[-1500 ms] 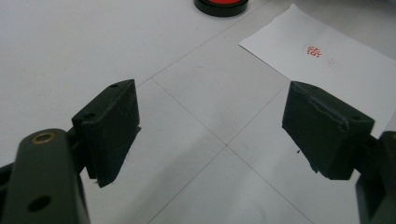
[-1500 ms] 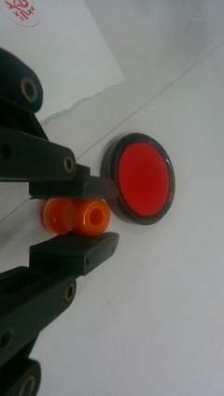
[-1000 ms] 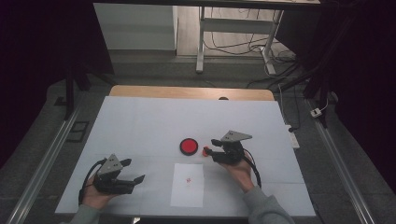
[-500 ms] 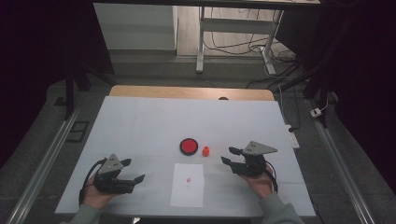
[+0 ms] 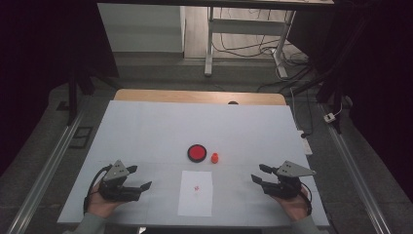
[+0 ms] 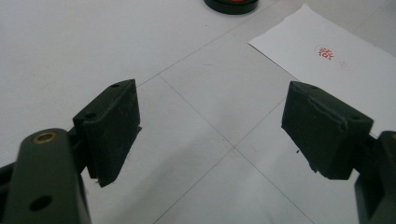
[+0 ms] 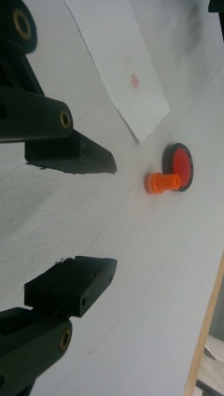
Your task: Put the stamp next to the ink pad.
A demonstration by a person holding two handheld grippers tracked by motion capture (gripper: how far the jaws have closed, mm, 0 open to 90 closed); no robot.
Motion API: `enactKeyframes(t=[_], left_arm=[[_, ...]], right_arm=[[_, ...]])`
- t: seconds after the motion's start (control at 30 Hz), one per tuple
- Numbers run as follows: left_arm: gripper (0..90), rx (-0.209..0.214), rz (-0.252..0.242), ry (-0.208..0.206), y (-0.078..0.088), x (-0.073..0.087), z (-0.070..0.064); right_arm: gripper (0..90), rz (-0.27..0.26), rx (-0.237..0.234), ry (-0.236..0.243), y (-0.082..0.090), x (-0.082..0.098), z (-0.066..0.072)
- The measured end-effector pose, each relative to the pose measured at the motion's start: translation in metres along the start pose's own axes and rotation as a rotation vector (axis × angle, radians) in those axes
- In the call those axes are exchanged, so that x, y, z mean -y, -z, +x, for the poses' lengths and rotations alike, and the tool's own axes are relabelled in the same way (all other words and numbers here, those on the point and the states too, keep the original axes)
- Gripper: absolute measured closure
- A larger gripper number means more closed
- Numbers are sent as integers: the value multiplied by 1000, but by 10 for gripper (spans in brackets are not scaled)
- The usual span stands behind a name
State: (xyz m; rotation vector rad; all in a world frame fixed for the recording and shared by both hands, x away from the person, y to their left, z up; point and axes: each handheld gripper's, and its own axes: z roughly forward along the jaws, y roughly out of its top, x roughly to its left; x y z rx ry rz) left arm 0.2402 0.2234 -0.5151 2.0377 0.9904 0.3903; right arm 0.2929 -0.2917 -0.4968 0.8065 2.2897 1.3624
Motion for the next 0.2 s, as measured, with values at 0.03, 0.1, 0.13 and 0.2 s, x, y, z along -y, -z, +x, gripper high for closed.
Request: enactKeyframes(t=[0.03, 0.1, 0.13, 0.2], left_arm=[[199, -1, 0, 1, 0, 0, 0], [199, -2, 0, 3, -1, 0, 0], [199, -3, 0, 4, -1, 0, 1], [199, -5, 0, 6, -1, 0, 1]], right_arm=[[470, 3, 2, -1, 1, 1, -1], [470, 4, 3, -1, 3, 2, -1], [470, 4, 4, 0, 3, 3, -1], [469, 3, 4, 3, 3, 2, -1]])
